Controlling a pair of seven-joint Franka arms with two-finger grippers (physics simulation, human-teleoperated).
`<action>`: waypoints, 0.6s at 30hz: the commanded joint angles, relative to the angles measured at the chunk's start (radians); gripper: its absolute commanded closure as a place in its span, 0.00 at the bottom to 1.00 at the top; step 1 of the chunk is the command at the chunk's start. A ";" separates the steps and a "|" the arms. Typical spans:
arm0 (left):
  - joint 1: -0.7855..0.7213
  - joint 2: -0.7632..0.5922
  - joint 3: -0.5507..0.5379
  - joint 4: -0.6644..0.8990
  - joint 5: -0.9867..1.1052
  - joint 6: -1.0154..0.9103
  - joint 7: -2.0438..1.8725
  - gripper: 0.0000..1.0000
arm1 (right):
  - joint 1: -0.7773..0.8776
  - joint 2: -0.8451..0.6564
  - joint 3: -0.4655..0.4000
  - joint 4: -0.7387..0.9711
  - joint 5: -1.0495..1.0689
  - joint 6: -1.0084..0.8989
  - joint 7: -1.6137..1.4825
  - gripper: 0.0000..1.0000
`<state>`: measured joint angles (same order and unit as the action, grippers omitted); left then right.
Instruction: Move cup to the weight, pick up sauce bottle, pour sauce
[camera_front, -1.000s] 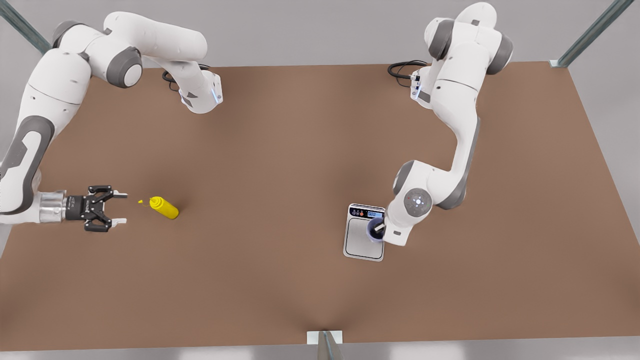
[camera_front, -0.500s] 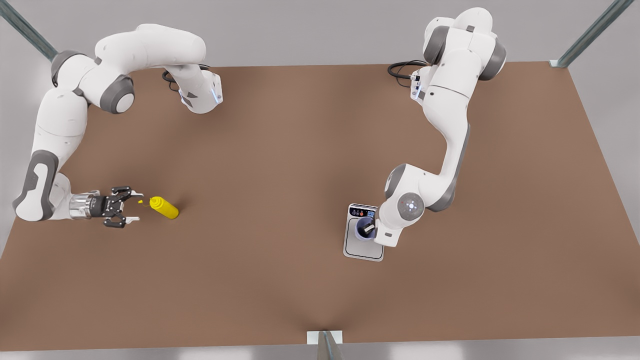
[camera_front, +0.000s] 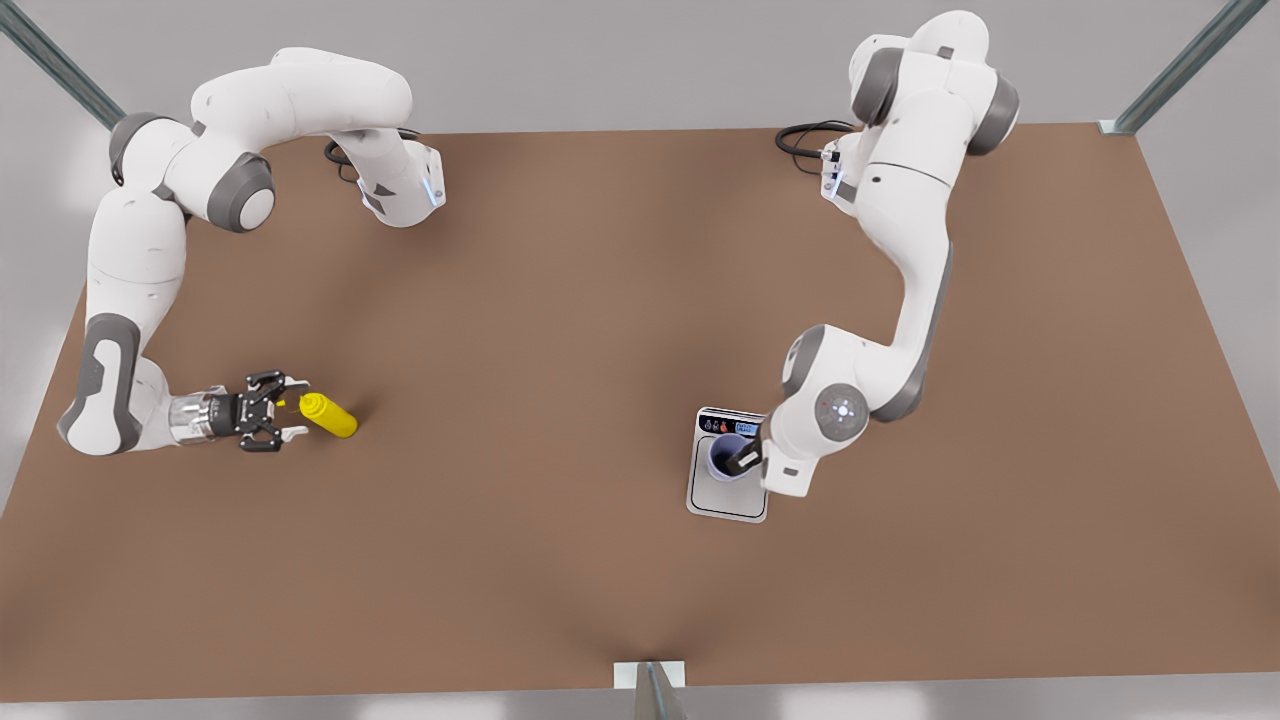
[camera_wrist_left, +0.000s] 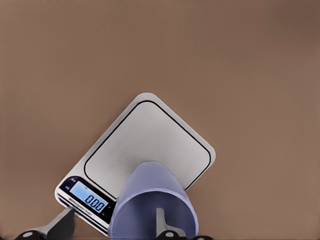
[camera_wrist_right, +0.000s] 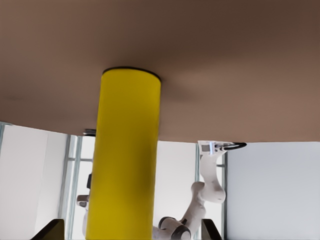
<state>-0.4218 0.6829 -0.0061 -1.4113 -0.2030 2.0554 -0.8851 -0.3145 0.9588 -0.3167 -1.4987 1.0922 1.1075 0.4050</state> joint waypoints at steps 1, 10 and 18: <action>0.000 -0.002 0.000 0.000 0.004 -0.003 0.000 0.01 | 0.000 0.000 0.001 0.000 0.000 0.000 0.000 0.00; 0.020 -0.092 0.008 0.127 -0.001 -0.283 0.002 0.01 | 0.009 0.011 0.041 -0.003 0.003 0.018 0.006 0.00; 0.186 -0.229 0.008 0.135 0.145 -0.521 0.561 0.01 | 0.011 0.017 0.047 -0.008 -0.008 0.028 -0.002 0.15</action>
<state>-0.2352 0.4543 0.0103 -1.2777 -0.1019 1.5341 -0.3214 -0.3037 0.9757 -0.2630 -1.5076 1.0750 1.1379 0.3798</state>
